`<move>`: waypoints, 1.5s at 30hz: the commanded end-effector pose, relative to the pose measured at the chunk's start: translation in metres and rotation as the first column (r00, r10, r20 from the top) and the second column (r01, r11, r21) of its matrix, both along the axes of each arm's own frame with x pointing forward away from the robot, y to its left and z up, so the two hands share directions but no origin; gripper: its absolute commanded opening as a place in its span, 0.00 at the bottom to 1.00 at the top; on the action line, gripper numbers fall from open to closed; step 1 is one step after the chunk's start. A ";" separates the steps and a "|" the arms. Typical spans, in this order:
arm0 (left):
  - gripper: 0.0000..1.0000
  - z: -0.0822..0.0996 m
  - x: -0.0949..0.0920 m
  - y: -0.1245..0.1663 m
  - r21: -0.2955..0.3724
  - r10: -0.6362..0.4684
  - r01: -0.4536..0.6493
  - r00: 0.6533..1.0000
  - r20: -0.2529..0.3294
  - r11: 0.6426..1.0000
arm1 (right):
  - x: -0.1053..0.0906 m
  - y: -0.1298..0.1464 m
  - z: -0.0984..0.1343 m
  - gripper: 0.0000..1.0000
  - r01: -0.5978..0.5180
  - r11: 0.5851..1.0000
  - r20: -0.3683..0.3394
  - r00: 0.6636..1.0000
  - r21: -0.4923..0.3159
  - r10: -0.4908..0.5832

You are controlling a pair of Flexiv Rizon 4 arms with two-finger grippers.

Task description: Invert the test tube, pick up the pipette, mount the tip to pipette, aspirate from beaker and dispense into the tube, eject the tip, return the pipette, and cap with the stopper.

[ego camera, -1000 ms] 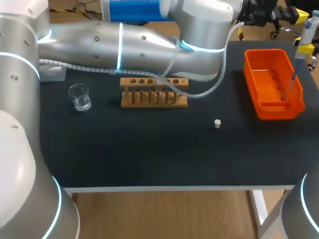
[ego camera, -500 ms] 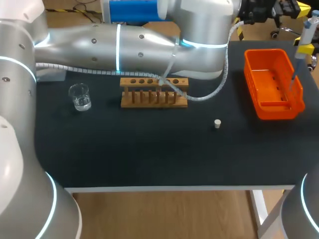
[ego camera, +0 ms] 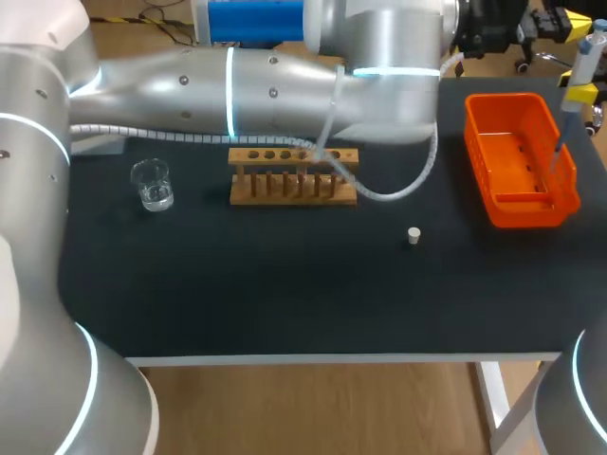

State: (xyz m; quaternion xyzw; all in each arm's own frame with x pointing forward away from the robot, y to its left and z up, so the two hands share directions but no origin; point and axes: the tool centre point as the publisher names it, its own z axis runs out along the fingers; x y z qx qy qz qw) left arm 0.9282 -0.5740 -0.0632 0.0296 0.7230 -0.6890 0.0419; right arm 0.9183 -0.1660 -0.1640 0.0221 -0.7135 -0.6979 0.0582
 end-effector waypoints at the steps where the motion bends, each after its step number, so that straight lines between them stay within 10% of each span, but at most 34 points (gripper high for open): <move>1: 0.00 -0.008 0.002 -0.010 -0.094 -0.007 0.005 1.000 -0.015 0.996 | 0.001 -0.001 0.001 0.00 -0.002 1.000 0.000 1.000 -0.002 0.002; 45: 0.00 -0.029 0.001 -0.012 -0.006 -0.030 0.029 0.992 -0.125 1.000 | 0.001 -0.001 0.001 0.00 -0.002 1.000 0.000 1.000 -0.002 0.002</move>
